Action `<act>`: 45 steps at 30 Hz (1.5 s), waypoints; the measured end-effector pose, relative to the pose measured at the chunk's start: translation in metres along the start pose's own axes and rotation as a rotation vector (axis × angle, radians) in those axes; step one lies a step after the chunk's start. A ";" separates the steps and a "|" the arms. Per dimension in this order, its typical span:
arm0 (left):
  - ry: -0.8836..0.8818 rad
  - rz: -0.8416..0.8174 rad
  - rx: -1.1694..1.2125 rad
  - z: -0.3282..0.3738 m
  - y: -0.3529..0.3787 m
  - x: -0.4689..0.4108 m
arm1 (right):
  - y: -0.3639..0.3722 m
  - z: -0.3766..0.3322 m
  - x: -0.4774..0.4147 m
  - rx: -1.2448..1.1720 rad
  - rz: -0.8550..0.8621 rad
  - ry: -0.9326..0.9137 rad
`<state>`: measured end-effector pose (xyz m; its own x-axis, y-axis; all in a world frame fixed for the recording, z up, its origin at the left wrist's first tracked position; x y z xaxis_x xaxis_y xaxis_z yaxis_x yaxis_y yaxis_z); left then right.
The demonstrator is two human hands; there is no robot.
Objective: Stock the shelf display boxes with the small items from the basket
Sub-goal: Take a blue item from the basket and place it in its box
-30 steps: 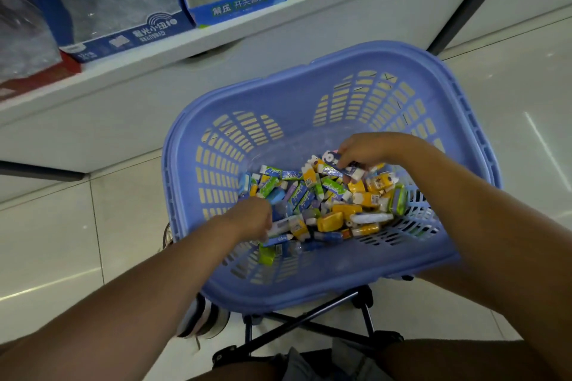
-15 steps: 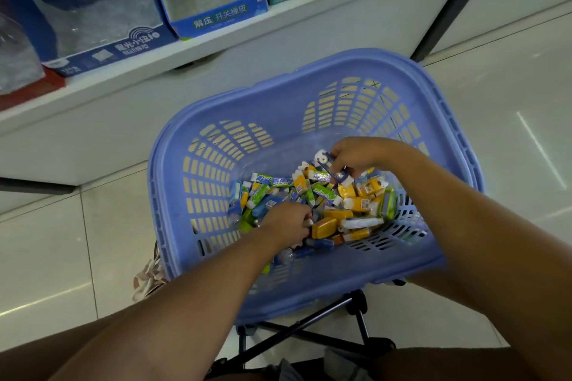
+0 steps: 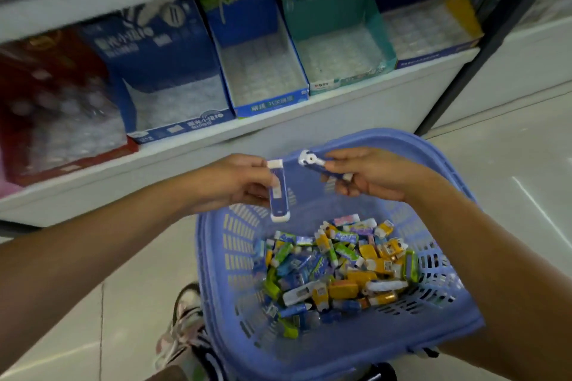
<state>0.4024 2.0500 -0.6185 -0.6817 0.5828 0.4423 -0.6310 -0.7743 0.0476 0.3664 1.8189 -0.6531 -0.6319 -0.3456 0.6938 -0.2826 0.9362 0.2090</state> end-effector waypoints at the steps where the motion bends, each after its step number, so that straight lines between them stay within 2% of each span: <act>1: 0.028 0.052 0.079 0.008 -0.009 0.008 | 0.007 -0.009 0.001 0.063 0.023 -0.034; 3: 0.059 0.157 0.220 0.020 -0.026 0.024 | 0.021 -0.024 0.005 0.249 0.135 -0.091; 5: 0.073 0.233 0.238 0.025 -0.045 0.037 | 0.034 -0.040 0.005 0.326 0.286 -0.170; 7: 0.104 0.304 0.202 0.026 -0.064 0.049 | 0.049 -0.055 0.003 0.273 0.388 -0.271; 10: 0.176 0.352 0.165 0.025 -0.089 0.065 | 0.075 -0.080 -0.007 0.215 0.436 -0.407; 11: 0.219 0.375 0.039 0.023 -0.097 0.068 | 0.084 -0.089 -0.013 0.210 0.445 -0.446; 15: 0.512 0.592 -0.854 0.016 -0.121 0.071 | 0.117 -0.127 -0.044 0.280 0.548 -0.587; 18: 0.641 0.597 -1.056 0.011 -0.127 0.067 | 0.143 -0.156 -0.072 0.396 0.628 -0.690; 23: 0.601 0.650 -1.236 -0.013 -0.128 0.052 | 0.186 -0.194 -0.117 0.774 0.715 -0.836; 28: 0.631 0.710 -1.177 -0.018 -0.125 0.048 | 0.202 -0.205 -0.144 1.108 0.723 -0.773; 32: 0.634 0.695 -1.154 -0.015 -0.123 0.050 | 0.202 -0.206 -0.145 1.248 0.688 -0.679; 41: 0.593 0.690 -1.053 -0.010 -0.125 0.049 | 0.202 -0.216 -0.144 1.205 0.623 -0.498; 45: 0.657 0.701 -0.862 -0.002 -0.129 0.057 | 0.190 -0.202 -0.137 1.025 0.637 -0.470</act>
<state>0.4436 2.1835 -0.6011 -0.8607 0.3208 -0.3954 0.0674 -0.6979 -0.7130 0.5446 2.0571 -0.5690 -0.9913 -0.0447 0.1239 -0.1284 0.5399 -0.8319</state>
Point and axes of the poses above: each hand's wrist, its own x-axis away from the middle knuckle, its own y-axis out of the palm, z = x × y, the point moved 1 cm from there along -x, towards the middle knuckle, and after that the axes turned 13 degrees about y, right-handed, at the moved point
